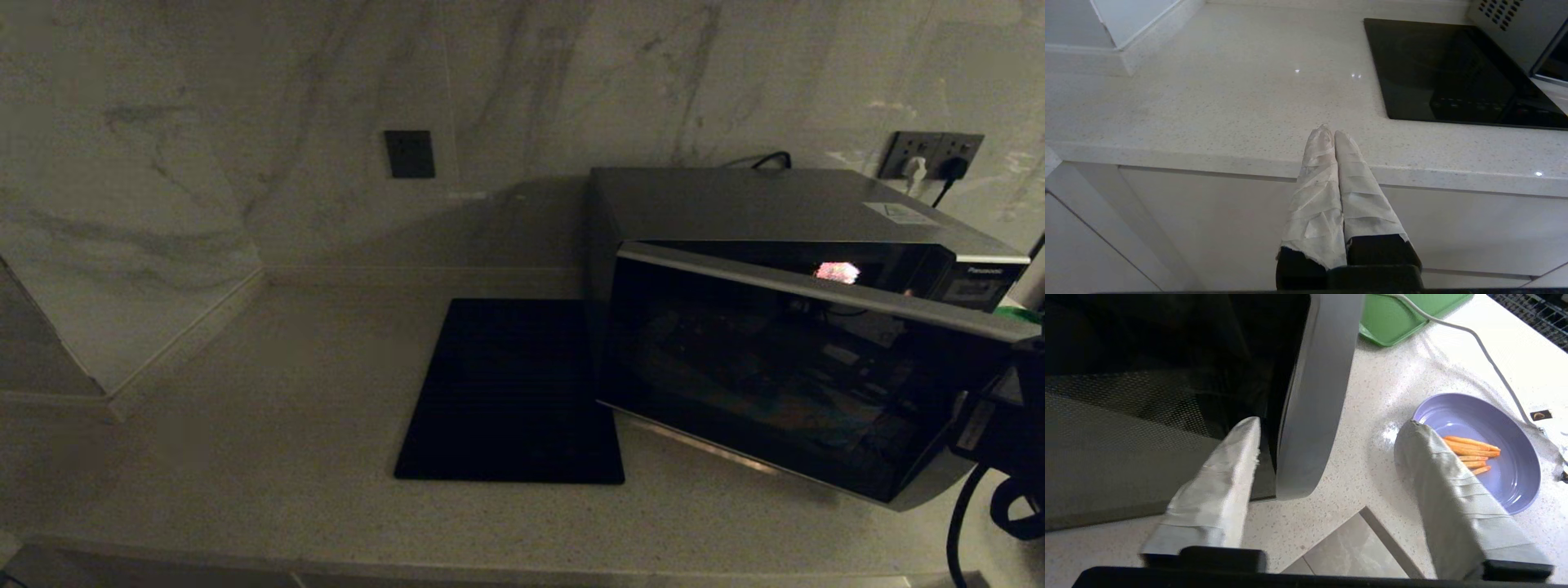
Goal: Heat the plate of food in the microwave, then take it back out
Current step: Open the microwave oven
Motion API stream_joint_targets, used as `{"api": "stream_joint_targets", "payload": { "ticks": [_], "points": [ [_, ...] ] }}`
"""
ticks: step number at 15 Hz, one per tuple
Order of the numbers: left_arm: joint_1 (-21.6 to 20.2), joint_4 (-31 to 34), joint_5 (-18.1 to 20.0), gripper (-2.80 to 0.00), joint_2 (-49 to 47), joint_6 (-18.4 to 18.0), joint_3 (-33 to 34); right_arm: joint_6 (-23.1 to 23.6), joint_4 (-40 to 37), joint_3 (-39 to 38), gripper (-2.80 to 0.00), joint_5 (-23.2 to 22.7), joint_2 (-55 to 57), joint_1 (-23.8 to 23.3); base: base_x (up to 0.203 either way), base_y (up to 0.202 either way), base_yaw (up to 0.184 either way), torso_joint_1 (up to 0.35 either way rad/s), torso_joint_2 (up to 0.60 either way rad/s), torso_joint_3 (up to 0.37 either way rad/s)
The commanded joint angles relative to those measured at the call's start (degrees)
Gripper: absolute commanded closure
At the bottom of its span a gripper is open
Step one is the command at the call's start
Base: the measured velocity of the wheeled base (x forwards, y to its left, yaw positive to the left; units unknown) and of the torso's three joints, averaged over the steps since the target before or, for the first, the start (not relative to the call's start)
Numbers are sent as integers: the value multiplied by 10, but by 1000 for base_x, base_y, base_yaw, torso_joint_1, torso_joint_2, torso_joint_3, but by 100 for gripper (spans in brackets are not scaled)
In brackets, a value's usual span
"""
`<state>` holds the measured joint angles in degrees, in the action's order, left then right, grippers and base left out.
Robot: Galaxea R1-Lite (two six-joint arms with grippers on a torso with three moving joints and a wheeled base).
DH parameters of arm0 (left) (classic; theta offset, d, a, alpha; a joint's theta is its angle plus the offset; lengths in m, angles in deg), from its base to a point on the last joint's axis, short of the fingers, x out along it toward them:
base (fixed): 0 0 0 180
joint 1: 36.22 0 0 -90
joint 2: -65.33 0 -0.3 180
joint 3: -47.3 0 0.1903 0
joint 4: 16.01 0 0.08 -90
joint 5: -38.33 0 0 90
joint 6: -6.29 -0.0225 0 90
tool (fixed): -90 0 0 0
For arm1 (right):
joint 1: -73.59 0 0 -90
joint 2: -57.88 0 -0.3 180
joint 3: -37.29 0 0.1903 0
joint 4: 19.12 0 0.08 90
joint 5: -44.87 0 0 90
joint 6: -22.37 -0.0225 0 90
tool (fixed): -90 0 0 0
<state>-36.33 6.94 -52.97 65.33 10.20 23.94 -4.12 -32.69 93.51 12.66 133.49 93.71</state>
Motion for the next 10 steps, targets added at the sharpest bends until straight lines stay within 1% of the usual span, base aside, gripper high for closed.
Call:
{"api": "stream_joint_targets", "payload": {
  "ticks": [1,3,5,10],
  "points": [
    [-1,0,0,0,0,0,0,5,2,8,-280,8,-19,6,0,0,0,0,0,0],
    [0,0,0,0,0,0,0,20,2,35,-280,9,-45,17,0,0,0,0,0,0],
    [-1,0,0,0,0,0,0,54,2,76,-280,9,-72,21,0,0,0,0,0,0],
    [0,0,0,0,0,0,0,172,-1,209,-280,10,-91,17,0,0,0,0,0,0]
  ]
}}
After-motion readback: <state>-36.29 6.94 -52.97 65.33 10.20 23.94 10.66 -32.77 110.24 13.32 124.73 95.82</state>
